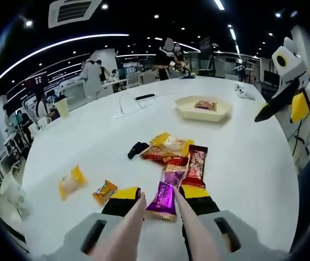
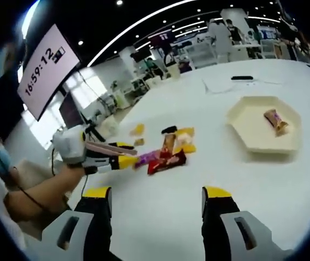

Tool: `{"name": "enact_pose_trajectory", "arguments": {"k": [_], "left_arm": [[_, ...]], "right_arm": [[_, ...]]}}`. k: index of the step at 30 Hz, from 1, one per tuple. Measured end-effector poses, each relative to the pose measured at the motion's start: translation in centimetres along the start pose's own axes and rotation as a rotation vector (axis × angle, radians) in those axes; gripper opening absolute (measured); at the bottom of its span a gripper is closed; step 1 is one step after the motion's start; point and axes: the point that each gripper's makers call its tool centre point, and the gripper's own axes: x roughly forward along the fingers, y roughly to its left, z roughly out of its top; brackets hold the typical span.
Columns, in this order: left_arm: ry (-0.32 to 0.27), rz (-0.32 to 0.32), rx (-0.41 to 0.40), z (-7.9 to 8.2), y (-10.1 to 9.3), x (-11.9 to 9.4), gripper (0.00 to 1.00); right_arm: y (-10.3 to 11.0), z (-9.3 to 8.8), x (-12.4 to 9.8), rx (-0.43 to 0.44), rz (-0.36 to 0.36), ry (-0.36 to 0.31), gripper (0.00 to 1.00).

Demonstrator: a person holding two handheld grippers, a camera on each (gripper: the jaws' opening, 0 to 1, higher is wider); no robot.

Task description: Place the target food into the container with the food tongs after gripping and lifting it, then release it inside without dropping or visibly crushing the food.

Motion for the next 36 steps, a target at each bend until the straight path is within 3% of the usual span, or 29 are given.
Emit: {"name": "enact_pose_trajectory", "arguments": {"k": [6,18,24,36], "left_arm": [[0.027,-0.056,0.035,0.0,-0.8,1.3,0.27],[0.051,-0.089,0.045,-0.2,-0.9,2.5,0.26],[0.053,-0.066,0.076,-0.3,-1.0,2.4,0.22],[0.05,0.032,0.015,-0.8,-1.0,1.2,0.18]], "right_arm": [[-0.1,-0.3,-0.5,0.022,-0.008,-0.005,0.68],[-0.9,-0.3,-1.9,0.04,-0.029,-0.026,0.67],[-1.0,-0.7,-2.0,0.054,-0.022,-0.027,0.66],[-1.4,-0.6,-2.6,0.036,-0.011,-0.015,0.66]]}}
